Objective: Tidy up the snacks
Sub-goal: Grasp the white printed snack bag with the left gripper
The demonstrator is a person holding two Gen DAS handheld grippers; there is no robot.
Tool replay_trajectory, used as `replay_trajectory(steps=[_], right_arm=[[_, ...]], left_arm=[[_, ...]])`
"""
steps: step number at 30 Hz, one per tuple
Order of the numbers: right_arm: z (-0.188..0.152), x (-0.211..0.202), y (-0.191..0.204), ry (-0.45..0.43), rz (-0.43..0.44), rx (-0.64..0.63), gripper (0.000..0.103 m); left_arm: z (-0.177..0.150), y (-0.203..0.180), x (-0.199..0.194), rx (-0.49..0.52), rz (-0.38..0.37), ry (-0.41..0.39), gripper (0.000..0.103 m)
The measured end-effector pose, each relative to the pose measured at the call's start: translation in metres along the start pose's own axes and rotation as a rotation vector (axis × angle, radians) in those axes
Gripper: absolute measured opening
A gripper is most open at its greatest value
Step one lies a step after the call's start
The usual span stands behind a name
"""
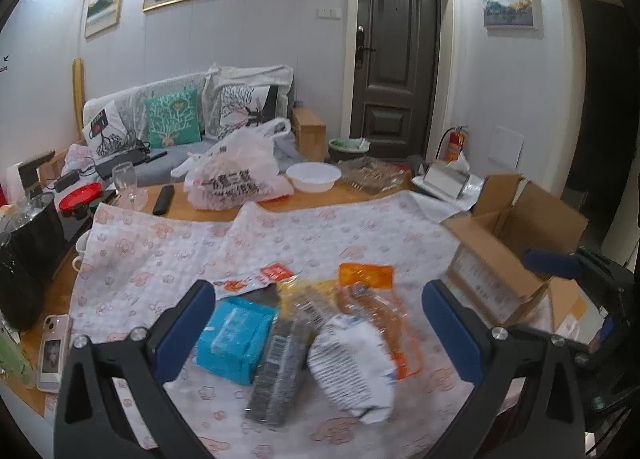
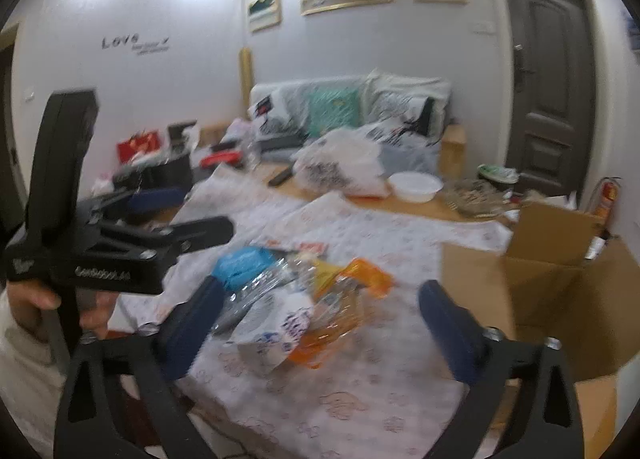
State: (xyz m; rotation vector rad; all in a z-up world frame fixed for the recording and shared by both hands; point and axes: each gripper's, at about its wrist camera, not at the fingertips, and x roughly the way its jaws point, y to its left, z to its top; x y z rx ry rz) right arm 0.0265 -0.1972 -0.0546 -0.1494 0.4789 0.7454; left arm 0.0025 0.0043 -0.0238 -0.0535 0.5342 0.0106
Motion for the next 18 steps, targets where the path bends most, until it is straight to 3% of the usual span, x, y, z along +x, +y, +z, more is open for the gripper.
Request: replay_trajectory(steps=[1,3,8,18], right_arm=[[-0.001,0.007,0.004,0.017,0.008,-0.013,0.074],[-0.005,0.025,0.012,0.055,0.044,-0.029,0.068],[-0.020,0.070,0.021,0.153,0.159,0.001,0.067],[-0.047,0.123,0.014,0.262,0.249,0.058,0.067]], left_arm=[[-0.002,0.005,0.004,0.001,-0.002,0.011,0.102],[-0.005,0.014,0.014,0.001,-0.010,0.040,0.102],[-0.019,0.028,0.042,0.008,-0.029,0.115,0.102],[-0.051,0.023,0.085,-0.024,-0.279,0.232,0.102]])
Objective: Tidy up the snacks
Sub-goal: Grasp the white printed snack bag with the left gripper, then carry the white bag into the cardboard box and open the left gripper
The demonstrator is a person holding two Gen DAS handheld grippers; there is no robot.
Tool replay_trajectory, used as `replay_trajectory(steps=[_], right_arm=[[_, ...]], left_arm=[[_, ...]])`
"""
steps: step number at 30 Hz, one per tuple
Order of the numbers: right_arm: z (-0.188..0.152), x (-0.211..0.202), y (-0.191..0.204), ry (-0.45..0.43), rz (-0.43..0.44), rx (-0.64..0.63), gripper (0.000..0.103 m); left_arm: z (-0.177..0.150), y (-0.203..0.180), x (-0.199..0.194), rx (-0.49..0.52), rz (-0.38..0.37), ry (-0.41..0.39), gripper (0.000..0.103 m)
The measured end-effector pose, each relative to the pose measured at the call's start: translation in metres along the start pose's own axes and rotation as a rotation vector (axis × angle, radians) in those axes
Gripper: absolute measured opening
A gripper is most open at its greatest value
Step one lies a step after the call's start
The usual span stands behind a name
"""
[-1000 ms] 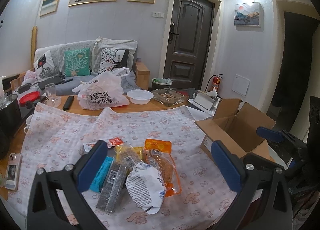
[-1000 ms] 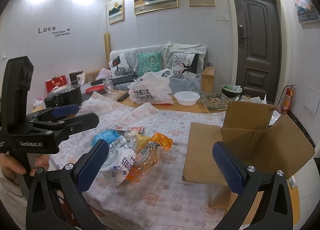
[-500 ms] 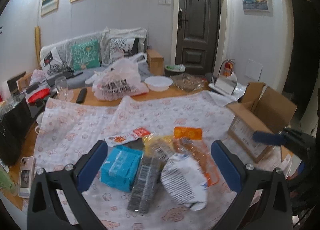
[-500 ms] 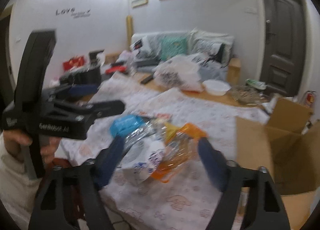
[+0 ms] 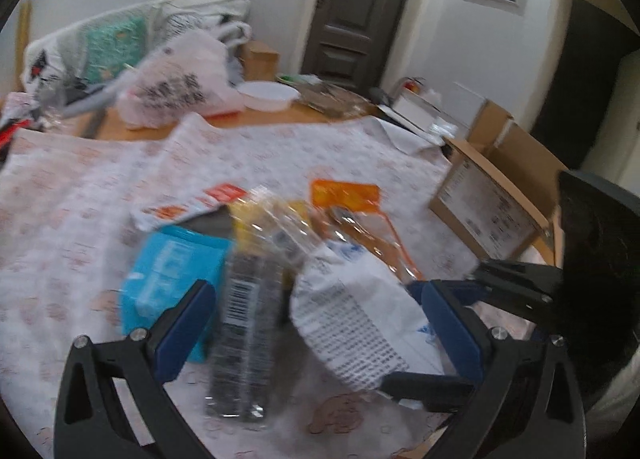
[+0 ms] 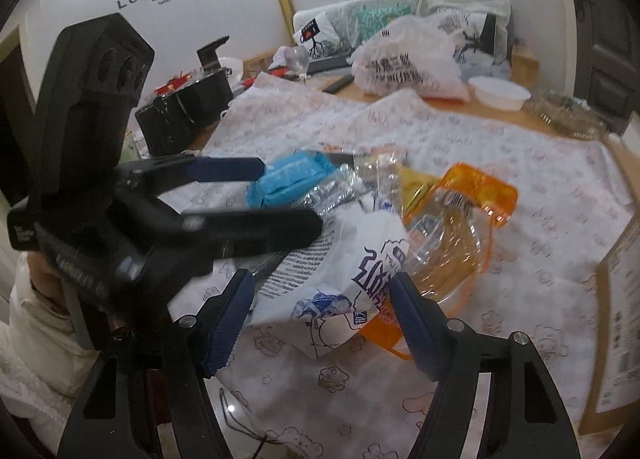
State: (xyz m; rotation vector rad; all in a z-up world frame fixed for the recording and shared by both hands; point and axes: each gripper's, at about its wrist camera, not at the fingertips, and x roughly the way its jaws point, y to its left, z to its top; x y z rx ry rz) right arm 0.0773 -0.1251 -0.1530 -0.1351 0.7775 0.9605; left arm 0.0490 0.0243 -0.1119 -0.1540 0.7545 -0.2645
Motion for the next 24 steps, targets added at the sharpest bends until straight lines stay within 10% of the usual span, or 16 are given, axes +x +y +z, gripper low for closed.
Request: replay_trajectory(steps=[17,24], right_arm=[[-0.001,0.018,0.003,0.006,0.017,-0.067,0.081],[-0.005,0.031,0.013,0.017,-0.020,-0.137,0.079]], left_arm=[[-0.017,0.007,0.042,-0.150,-0.230,0.156,0.078],[-0.024,0.004,0.050,-0.145,-0.185,0.200,0.058]])
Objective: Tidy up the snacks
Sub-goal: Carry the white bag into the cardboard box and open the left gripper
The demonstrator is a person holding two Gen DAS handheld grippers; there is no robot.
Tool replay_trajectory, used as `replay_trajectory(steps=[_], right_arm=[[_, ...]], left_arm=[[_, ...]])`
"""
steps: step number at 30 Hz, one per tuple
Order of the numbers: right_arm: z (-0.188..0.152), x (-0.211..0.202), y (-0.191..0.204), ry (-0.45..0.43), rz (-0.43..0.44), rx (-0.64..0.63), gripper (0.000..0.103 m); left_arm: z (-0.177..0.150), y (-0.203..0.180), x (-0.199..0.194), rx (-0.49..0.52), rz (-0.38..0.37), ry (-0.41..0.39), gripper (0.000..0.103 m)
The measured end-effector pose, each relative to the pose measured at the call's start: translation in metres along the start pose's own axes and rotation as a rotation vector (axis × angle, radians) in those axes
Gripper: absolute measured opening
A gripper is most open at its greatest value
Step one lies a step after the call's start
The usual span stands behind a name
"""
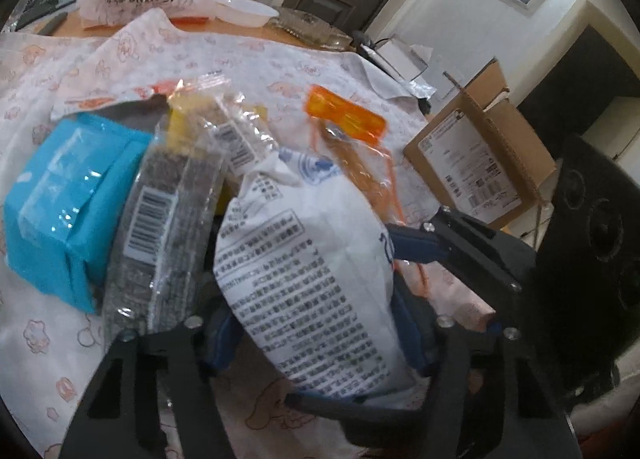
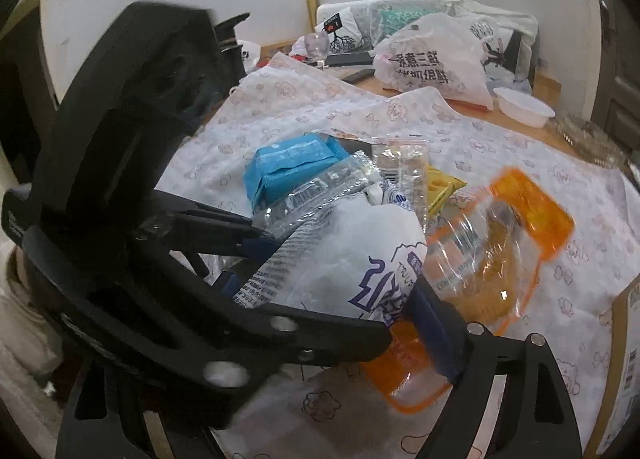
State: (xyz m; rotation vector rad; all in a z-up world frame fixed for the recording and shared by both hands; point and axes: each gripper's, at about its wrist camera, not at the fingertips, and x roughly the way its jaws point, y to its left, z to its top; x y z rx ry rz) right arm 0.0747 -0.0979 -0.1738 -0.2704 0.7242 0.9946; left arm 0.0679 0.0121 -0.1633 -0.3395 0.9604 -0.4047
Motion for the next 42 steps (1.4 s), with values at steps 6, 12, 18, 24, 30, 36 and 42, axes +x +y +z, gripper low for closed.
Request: replay_trajectory(steps=[6,12,18,24,30,36,42], right_arm=[[0.000,-0.001,0.001,-0.011,0.032,0.008,0.070],[0.005,-0.008,0.003,-0.050,0.034,0.010,0.069],[0.009,-0.019,0.005,-0.083,0.026,-0.001,0.069],[0.017,-0.044,0.012,-0.149,0.010,-0.025,0.069],[0.029,-0.086,0.018,-0.245,-0.021,-0.047,0.069],[0.033,-0.142,0.004,-0.357,-0.074,-0.042,0.069],[0.017,-0.201,-0.030,-0.443,-0.161,0.011,0.069]], left_arm=[[-0.001,-0.003,-0.004,0.017,0.029,-0.005,0.052],[0.004,-0.007,-0.010,0.033,0.045,-0.028,0.050],[0.005,-0.016,-0.022,0.053,0.051,-0.059,0.050],[0.011,-0.040,-0.047,0.103,0.076,-0.108,0.050],[0.025,-0.081,-0.079,0.178,0.105,-0.164,0.050],[0.048,-0.142,-0.093,0.284,0.126,-0.198,0.050],[0.076,-0.217,-0.073,0.402,0.098,-0.188,0.050]])
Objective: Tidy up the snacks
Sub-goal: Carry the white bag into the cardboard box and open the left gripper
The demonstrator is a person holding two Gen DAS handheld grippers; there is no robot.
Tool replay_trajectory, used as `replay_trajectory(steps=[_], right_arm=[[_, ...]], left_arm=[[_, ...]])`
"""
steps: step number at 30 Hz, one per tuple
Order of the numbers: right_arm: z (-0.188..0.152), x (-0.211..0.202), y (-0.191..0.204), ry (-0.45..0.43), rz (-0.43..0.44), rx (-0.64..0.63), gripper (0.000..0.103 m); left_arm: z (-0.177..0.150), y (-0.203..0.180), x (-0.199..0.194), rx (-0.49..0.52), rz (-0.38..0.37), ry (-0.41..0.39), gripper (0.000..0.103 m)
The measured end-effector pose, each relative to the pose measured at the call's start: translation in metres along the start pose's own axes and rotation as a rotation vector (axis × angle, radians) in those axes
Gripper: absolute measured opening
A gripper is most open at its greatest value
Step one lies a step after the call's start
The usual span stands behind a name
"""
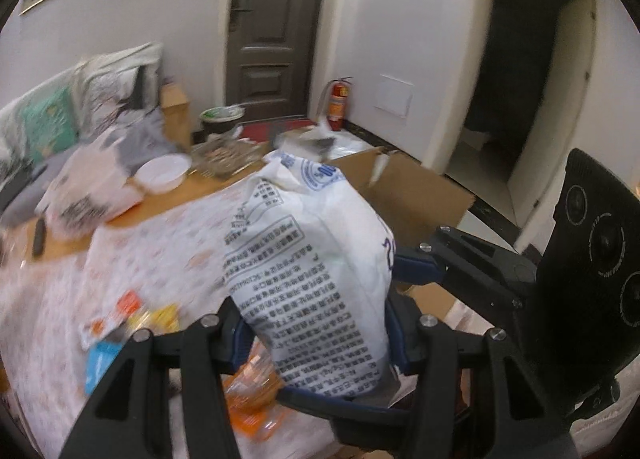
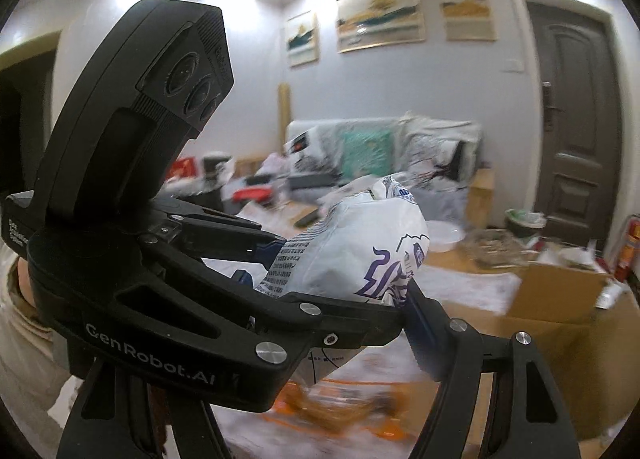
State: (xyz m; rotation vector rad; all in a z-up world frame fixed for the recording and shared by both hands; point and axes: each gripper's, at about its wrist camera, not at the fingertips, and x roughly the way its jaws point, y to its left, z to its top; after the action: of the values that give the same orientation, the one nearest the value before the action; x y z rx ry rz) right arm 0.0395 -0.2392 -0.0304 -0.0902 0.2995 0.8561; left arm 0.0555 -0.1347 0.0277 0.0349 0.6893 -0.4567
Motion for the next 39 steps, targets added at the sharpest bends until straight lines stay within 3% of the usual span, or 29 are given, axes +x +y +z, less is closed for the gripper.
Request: replay_trajectory(steps=[4,12,16,23,34,39], right_arm=[[-0.004,-0.031,-0.044,-0.009,-0.078,0.049,0.069],[-0.035,-0.051,-0.128,0.097,-0.177,0.234,0.070],[-0.052,-0.046,-0.158,0.153,-0.177,0.315,0.070],[-0.058,-0.031,-0.173,0.189,-0.154,0.386,0.072],[-0.061,-0.027,-0.174,0.218,-0.172,0.432,0.073],[-0.059,-0.030,-0.170,0.221,-0.189,0.430,0.074]], left_arm=[[0.029,-0.037,0.036,0.058,-0.052,0.034,0.050],[0.057,-0.080,0.134,0.079,-0.158,0.231,0.050],[0.055,-0.087,0.168,0.058,-0.167,0.314,0.051],[0.049,-0.072,0.193,-0.048,-0.179,0.392,0.055],[0.052,-0.062,0.186,-0.077,-0.161,0.377,0.060],[0.056,-0.053,0.166,-0.057,-0.121,0.306,0.072]])
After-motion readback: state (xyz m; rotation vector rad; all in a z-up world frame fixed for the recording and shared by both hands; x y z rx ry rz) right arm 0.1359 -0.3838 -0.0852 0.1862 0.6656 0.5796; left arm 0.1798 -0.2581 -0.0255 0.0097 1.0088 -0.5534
